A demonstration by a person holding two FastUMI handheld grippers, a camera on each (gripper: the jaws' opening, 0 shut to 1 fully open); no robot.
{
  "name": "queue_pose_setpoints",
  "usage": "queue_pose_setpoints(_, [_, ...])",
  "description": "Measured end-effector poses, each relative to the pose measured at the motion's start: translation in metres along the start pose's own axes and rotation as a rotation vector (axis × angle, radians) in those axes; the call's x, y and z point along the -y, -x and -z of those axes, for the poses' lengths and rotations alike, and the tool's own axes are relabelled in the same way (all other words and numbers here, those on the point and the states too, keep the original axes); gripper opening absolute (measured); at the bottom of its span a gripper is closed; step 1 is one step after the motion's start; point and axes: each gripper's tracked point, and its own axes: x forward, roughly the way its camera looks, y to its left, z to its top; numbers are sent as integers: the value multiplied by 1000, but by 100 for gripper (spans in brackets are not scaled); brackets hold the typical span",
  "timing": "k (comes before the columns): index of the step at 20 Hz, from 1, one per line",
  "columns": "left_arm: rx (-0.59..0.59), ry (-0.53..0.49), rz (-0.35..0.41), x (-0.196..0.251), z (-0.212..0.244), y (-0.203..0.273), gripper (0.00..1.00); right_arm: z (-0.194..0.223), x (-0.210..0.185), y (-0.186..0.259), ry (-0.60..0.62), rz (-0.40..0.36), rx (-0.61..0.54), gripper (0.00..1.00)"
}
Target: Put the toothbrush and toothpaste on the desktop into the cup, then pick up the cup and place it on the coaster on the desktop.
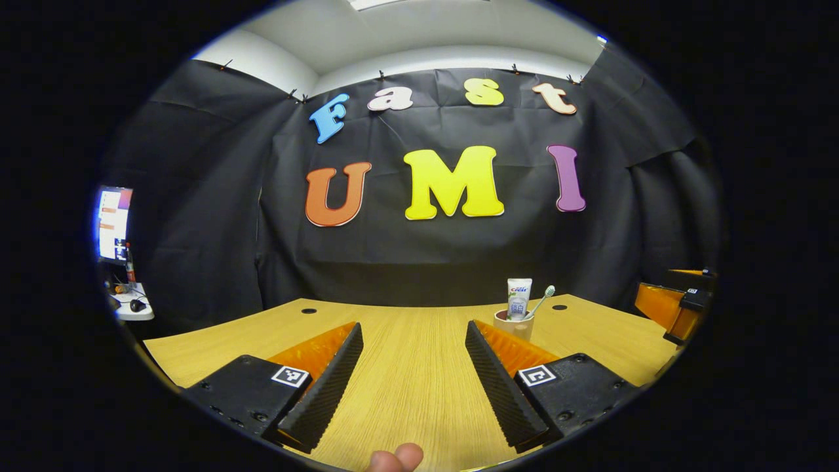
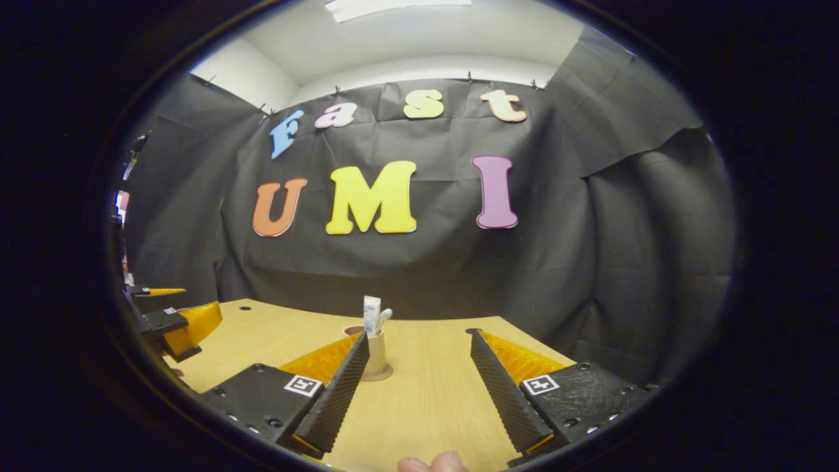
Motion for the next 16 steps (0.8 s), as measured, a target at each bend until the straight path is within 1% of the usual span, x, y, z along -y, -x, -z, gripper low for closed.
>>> queue_pose_setpoints(2, [11,-6,-2,-1,-4,1,100,2,0,0,-7,1,-3,95])
queue_pose_setpoints(3, [18,-11,-1,1,-5,2,100,2,-1,0,-10,2,-5,93])
queue_pose_setpoints(4, [19,-12,3,1,-5,1,100,2,0,-1,-10,0,-8,95])
queue_pose_setpoints(6, [20,-8,11,1,-5,1,99,2,0,-1,-1,5,-8,92])
queue_pose_setpoints(7, [17,-5,15,2,-4,1,99,3,-1,-1,0,5,-9,95])
queue_pose_setpoints(11, [6,-17,22,2,-2,0,99,7,-3,-5,-1,-2,-20,95])
queue_pose_setpoints(12, [5,-20,22,2,-2,0,99,8,-3,-6,-3,-3,-24,93])
queue_pose_setpoints(13, [5,-23,22,2,-2,0,99,9,-3,-7,-6,-4,-26,95])
queue_pose_setpoints(16, [5,-26,28,3,-4,0,99,11,0,-9,-16,-4,-36,95])
